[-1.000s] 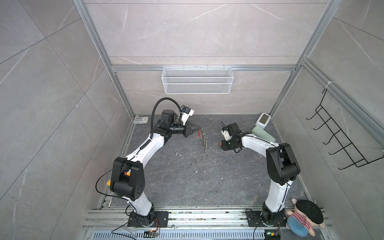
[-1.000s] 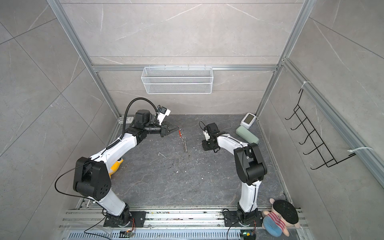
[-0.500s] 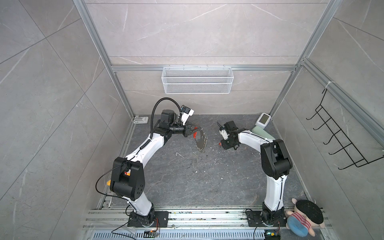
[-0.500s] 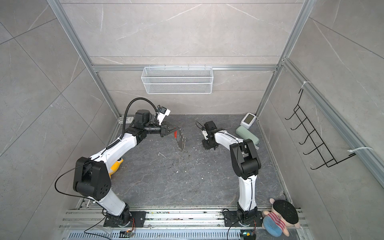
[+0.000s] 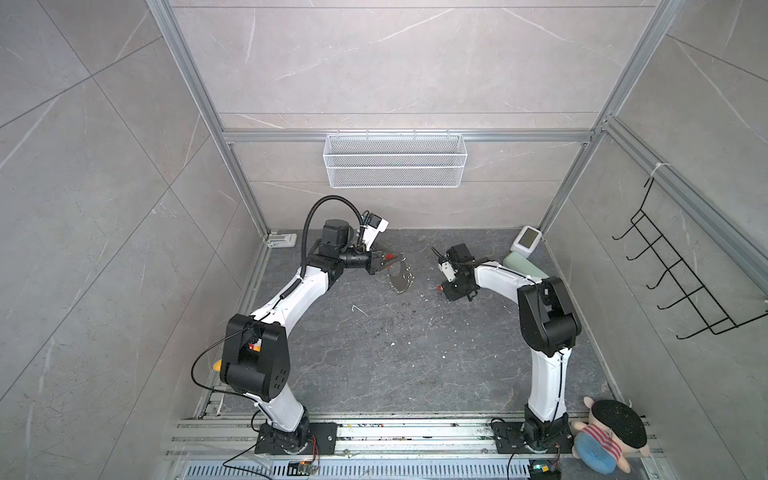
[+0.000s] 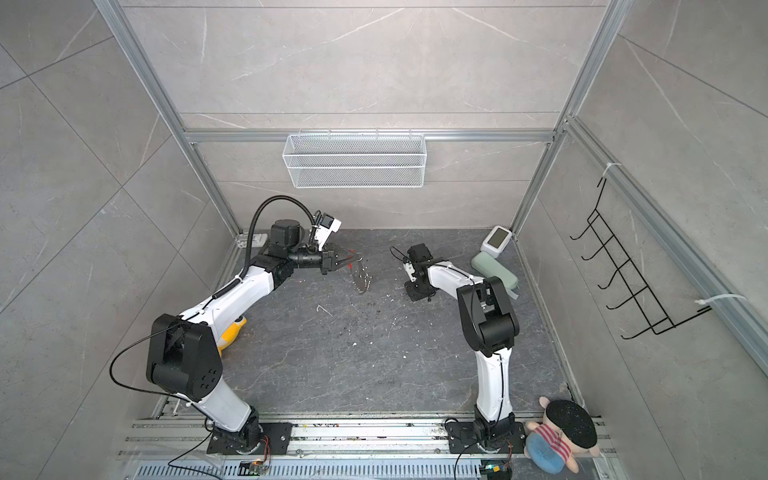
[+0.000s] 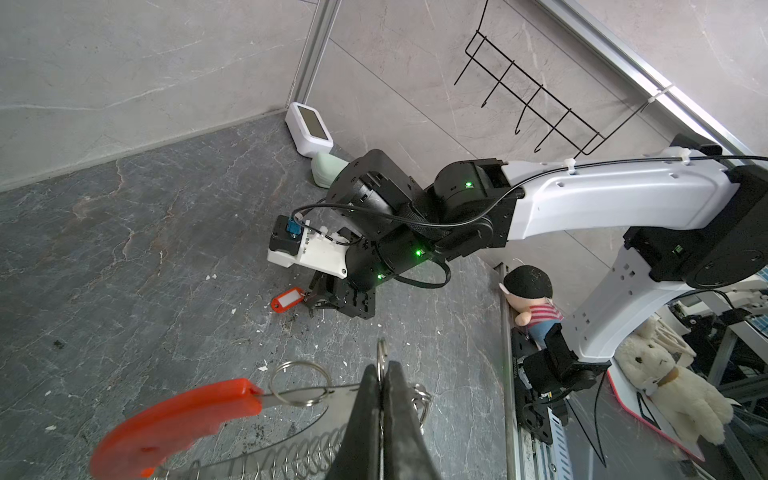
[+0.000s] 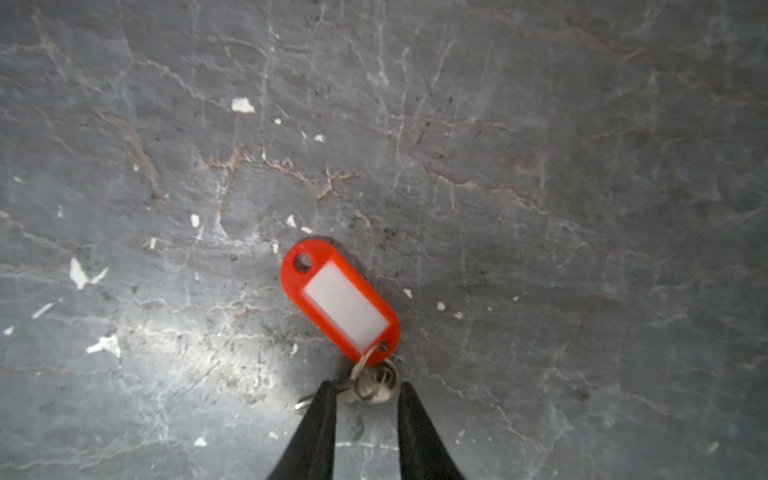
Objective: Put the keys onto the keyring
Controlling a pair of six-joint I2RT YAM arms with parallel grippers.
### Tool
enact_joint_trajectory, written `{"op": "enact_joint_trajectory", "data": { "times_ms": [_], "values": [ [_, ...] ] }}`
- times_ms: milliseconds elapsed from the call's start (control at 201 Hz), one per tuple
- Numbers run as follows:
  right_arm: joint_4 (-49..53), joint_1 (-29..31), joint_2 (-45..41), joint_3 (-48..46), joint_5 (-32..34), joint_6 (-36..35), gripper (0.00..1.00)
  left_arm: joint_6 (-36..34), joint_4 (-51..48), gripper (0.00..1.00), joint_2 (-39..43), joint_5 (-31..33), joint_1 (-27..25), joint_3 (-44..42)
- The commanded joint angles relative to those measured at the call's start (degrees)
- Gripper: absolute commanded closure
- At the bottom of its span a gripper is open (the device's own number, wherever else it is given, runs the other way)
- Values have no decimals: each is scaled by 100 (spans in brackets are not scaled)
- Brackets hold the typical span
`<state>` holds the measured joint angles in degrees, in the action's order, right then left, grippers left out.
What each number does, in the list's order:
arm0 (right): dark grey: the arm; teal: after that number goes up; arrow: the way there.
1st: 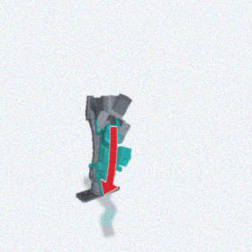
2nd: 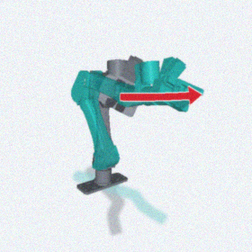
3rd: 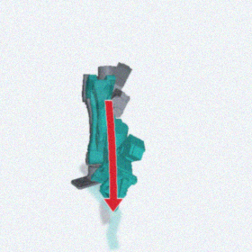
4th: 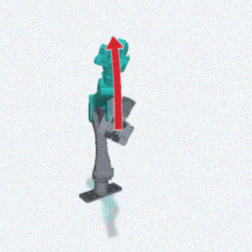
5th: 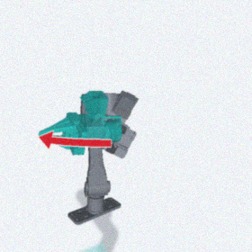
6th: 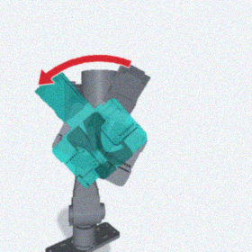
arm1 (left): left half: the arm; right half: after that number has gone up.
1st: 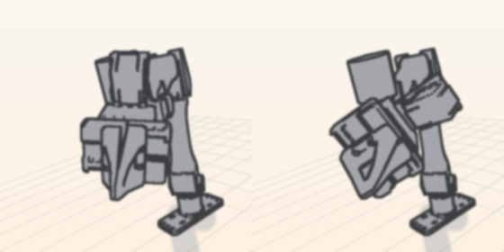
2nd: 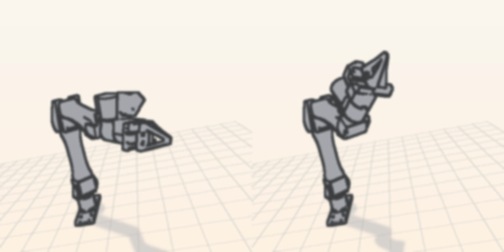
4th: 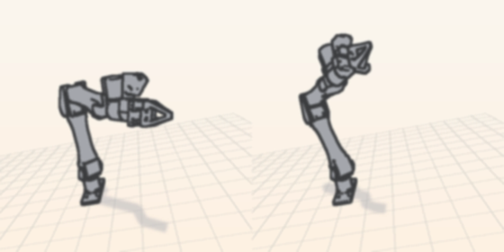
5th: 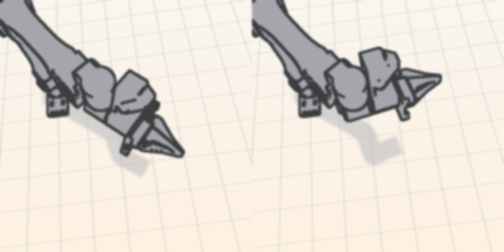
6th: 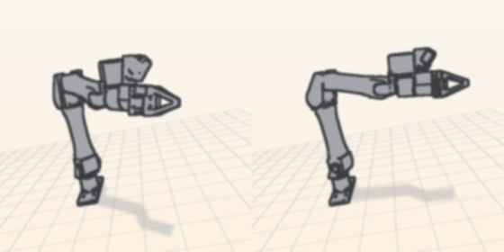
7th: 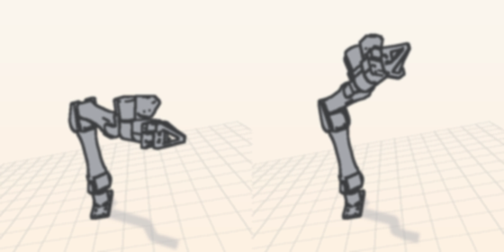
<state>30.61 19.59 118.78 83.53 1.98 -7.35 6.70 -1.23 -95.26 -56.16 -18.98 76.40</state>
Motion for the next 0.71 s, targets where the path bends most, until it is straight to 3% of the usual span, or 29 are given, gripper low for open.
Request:
{"op": "enact_joint_trajectory", "data": {
  "times_ms": [0,304,538,593,702],
  "values": [
    [83,0,204,181,66,-82,71,33,174,100,8,-299,-2,258],
    [226,8,338,345,59,-82,79,74,157,100,-55,-360,0,287],
    [213,1,313,304,5,-103,92,78,141,100,-87,-400,-1,304],
    [175,3,265,271,-11,-106,100,77,128,100,-89,-399,-2,301],
    [169,3,69,217,-184,-111,100,77,106,100,-109,-418,-6,323]
  ]
}}
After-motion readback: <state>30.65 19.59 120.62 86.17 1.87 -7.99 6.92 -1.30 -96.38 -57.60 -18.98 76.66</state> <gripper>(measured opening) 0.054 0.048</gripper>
